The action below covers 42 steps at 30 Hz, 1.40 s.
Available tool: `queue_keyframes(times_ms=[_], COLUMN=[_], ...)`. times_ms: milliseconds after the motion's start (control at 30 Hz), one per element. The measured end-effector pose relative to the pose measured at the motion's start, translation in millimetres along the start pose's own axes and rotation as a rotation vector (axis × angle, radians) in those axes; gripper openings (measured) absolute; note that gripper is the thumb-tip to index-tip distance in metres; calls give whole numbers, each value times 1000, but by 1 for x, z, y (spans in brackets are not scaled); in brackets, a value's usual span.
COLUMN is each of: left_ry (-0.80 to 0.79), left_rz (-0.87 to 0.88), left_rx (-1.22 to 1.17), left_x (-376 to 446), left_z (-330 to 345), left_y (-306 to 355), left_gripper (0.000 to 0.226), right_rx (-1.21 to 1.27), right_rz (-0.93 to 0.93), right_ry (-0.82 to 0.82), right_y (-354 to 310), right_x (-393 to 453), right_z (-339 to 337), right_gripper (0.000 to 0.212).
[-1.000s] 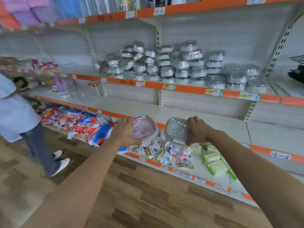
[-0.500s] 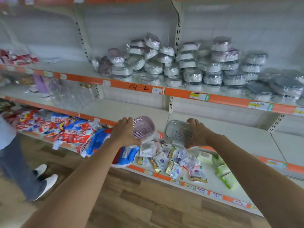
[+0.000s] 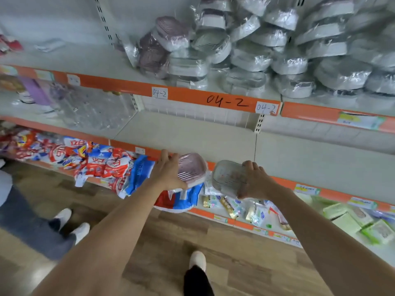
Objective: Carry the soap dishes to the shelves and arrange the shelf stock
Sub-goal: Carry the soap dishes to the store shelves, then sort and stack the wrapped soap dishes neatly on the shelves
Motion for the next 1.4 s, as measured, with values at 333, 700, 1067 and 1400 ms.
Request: queue_keyframes(times_ms=[333, 700, 1067, 1400], left_ry=[3, 180, 113, 192], left_rz=[-43, 88, 148, 144], left_rx=[127, 51, 12, 241], left_x=[170, 358, 457, 409], left_z=[29, 92, 100, 97], left_y=[-80, -166, -202, -192], left_gripper=[88, 91, 84, 70], right_rx=[71, 42, 65, -141], right_rz=[42, 28, 86, 56], right_ry=[19, 222, 200, 308], right_y=[-24, -11, -13, -43], right_x=[174, 358, 459, 416], right_z=[37, 83, 90, 98], right_gripper=[92, 97, 94, 77])
Point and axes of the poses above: each hand's wrist, its own x-axis towards the middle knuckle, its own z-axis out of the palm, y = z × x, the point moved 2 cm from there along x, towards the middle knuckle, and after that the axes turned 1 degree about x, right-handed, at the moved point
